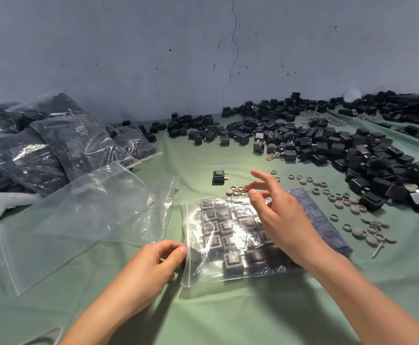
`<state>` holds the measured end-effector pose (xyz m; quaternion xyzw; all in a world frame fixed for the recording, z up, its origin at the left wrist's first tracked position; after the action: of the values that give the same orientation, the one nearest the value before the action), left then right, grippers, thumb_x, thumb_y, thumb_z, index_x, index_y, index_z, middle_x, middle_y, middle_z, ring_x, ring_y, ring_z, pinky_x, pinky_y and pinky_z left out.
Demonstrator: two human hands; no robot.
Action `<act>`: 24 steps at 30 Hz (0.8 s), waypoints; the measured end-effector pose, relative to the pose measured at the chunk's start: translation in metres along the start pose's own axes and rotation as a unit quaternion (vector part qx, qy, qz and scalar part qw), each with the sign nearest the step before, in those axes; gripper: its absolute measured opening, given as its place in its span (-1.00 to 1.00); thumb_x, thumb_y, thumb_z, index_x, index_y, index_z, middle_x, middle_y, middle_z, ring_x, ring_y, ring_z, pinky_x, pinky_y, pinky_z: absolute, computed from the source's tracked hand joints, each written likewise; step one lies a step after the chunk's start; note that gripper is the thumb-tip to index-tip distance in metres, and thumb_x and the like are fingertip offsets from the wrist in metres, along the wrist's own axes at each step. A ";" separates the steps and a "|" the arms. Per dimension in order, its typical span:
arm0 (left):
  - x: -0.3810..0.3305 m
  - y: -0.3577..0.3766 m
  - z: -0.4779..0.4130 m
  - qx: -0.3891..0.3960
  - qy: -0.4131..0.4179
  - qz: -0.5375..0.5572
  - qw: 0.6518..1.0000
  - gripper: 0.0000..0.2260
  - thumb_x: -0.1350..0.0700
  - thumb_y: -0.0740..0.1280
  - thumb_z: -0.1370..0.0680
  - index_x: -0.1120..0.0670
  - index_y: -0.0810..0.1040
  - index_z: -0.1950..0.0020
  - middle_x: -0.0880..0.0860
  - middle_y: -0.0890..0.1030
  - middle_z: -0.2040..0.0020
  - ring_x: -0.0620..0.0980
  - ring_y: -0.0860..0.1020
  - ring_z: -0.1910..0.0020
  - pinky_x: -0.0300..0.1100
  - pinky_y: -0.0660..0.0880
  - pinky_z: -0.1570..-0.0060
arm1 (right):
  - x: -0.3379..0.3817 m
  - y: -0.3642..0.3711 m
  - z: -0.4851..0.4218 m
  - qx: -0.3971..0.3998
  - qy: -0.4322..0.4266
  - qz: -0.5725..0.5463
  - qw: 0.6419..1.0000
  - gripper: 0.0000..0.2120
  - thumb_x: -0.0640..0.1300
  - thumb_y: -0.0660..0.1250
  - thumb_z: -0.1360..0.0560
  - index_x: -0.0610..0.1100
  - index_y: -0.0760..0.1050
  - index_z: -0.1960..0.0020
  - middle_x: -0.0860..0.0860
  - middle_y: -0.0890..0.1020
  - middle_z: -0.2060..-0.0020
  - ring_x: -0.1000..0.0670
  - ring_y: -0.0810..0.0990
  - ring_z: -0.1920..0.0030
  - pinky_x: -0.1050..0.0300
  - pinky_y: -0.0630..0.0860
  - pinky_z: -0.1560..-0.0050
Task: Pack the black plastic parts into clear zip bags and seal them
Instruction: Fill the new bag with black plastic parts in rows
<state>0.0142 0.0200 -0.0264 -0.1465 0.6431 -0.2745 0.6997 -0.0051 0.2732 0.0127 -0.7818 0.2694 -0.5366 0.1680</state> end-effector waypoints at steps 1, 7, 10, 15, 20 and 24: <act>0.001 0.001 0.000 0.001 0.005 -0.013 1.000 -0.84 -0.02 0.30 -0.61 -0.09 0.66 0.07 -0.07 0.65 0.29 -0.21 0.48 0.43 -0.34 0.39 0.38 | 0.000 0.000 0.000 0.000 0.000 0.001 1.000 -0.56 0.11 0.11 -0.66 0.06 0.27 -0.51 0.14 0.58 -0.22 0.14 0.56 -0.13 0.20 0.48 -0.07; 0.001 0.002 -0.003 -0.044 -0.023 0.053 0.997 -0.89 0.03 0.31 -0.61 -0.15 0.56 -0.09 -0.08 0.65 0.19 -0.25 0.54 0.35 -0.36 0.45 0.32 | 0.000 -0.001 0.001 -0.004 0.003 0.008 1.000 -0.54 0.14 0.11 -0.65 0.07 0.26 -0.51 0.16 0.56 -0.22 0.13 0.57 -0.12 0.16 0.49 -0.08; -0.003 0.006 -0.004 -0.057 -0.005 0.073 0.996 -0.77 0.01 0.33 -0.58 -0.21 0.44 -0.21 -0.07 0.60 0.08 -0.16 0.56 0.29 -0.19 0.49 0.14 | 0.000 -0.003 0.000 -0.009 0.006 0.005 1.000 -0.53 0.14 0.11 -0.64 0.07 0.25 -0.52 0.16 0.55 -0.23 0.14 0.56 -0.13 0.18 0.47 -0.07; -0.008 0.011 -0.002 -0.029 -0.002 0.122 0.992 -0.76 0.09 0.30 -0.61 -0.16 0.44 -0.24 -0.10 0.56 0.33 -0.16 0.61 0.30 -0.24 0.52 0.21 | -0.002 -0.006 -0.001 -0.014 0.013 0.003 1.000 -0.54 0.12 0.12 -0.65 0.07 0.24 -0.52 0.15 0.54 -0.24 0.16 0.54 -0.17 0.19 0.48 -0.12; -0.013 0.016 0.002 0.000 -0.037 0.170 0.985 -0.72 0.14 0.29 -0.62 -0.06 0.41 -0.32 0.14 0.55 0.16 -0.07 0.65 0.30 -0.24 0.54 0.28 | -0.002 -0.007 -0.003 -0.015 0.018 0.007 1.000 -0.56 0.07 0.15 -0.66 0.06 0.24 -0.53 0.13 0.54 -0.24 0.15 0.54 -0.15 0.15 0.50 -0.13; -0.013 0.009 0.000 -0.033 -0.024 0.077 0.996 -0.69 0.08 0.29 -0.62 -0.04 0.40 -0.36 -0.12 0.60 0.38 -0.10 0.50 0.28 -0.27 0.44 0.16 | -0.006 -0.016 -0.005 -0.022 0.026 0.023 0.999 -0.53 0.03 0.17 -0.67 0.03 0.22 -0.55 0.12 0.50 -0.26 0.12 0.52 -0.18 0.13 0.48 -0.19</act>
<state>0.0158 0.0346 -0.0210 -0.1261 0.6443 -0.1951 0.7287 -0.0077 0.2893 0.0191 -0.7648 0.3032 -0.5465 0.1564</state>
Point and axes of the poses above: each hand's wrist, its own z-axis away from the middle knuckle, its own y-axis out of the palm, x = y × z, the point moved 5 cm from there along -z, towards the middle knuckle
